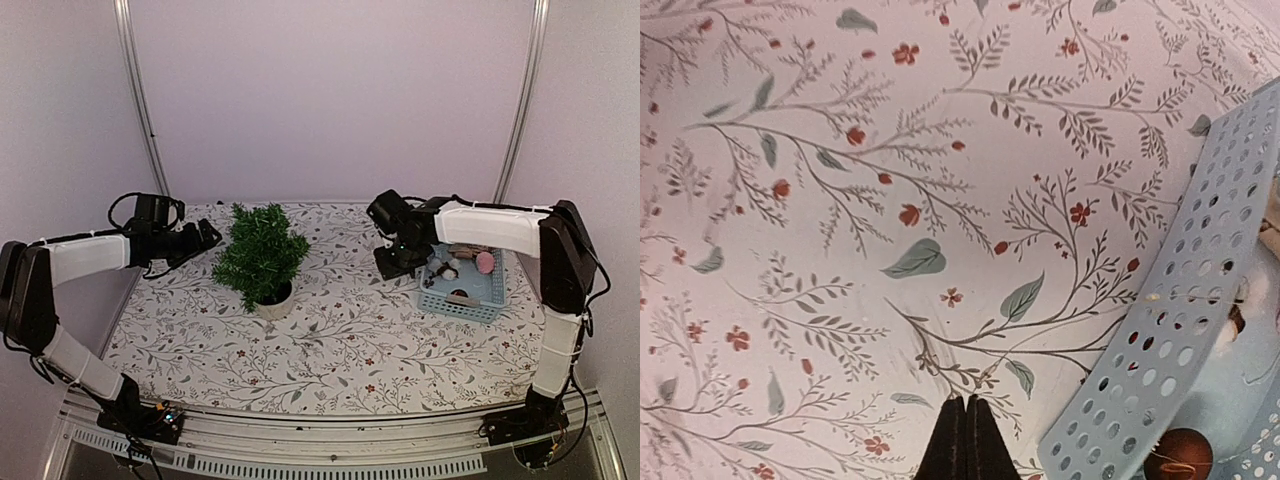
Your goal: Decorate the small christmas tree
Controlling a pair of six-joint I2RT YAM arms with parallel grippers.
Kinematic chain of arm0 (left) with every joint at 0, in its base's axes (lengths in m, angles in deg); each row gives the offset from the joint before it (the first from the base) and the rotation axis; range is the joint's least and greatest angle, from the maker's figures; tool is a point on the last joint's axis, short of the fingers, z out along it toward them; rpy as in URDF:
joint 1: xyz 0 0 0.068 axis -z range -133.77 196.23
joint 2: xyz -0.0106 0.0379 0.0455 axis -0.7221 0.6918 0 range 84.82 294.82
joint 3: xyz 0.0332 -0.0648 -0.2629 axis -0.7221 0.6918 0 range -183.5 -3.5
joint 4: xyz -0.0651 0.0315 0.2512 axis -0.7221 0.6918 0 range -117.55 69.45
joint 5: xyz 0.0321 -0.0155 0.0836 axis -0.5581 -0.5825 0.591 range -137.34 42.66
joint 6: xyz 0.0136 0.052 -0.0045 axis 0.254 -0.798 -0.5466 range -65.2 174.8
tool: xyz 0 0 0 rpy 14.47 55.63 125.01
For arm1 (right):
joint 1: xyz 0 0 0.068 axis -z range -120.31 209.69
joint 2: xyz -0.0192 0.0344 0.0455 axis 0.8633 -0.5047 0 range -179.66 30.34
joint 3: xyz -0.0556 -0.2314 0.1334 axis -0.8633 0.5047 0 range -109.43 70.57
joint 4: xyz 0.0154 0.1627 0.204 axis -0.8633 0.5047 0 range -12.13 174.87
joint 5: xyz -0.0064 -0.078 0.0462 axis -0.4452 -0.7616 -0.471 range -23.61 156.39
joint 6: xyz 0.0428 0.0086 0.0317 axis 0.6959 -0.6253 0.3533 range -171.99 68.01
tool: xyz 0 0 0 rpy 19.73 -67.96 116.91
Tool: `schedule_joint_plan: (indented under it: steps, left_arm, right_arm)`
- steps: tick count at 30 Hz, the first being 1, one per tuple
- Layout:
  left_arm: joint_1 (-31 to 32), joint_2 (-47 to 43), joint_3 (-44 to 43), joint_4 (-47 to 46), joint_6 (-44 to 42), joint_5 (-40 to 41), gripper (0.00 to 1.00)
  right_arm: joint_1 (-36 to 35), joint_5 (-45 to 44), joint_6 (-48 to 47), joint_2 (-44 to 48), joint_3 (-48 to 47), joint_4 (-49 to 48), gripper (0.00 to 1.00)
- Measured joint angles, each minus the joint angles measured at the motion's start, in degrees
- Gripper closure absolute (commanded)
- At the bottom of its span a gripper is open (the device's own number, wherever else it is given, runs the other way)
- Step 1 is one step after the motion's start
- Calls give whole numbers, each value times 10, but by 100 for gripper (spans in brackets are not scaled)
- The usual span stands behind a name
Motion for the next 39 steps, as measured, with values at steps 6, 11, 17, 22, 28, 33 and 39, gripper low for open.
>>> schedule_joint_plan:
  steps: [6, 11, 17, 22, 28, 33, 39]
  left_arm:
    - [0, -10, 1, 3, -2, 1, 1]
    - [0, -13, 1, 3, -3, 2, 1]
    - [0, -13, 1, 4, -4, 2, 1]
    - [0, -13, 1, 4, -4, 2, 1]
    - [0, -13, 1, 5, -4, 2, 1]
    - [0, -13, 1, 5, -4, 2, 0]
    - [0, -13, 0, 7, -4, 2, 0]
  right_arm:
    - [33, 75, -3, 90, 4, -41, 100]
    - [65, 149, -2, 127, 21, -63, 100]
    - [94, 203, -2, 150, 22, -74, 100]
    - [107, 242, -2, 168, 18, -74, 100]
    - [115, 259, -7, 173, -7, -70, 100]
    - [115, 261, -17, 181, -9, -69, 100]
    - [116, 246, -27, 198, -19, -59, 100]
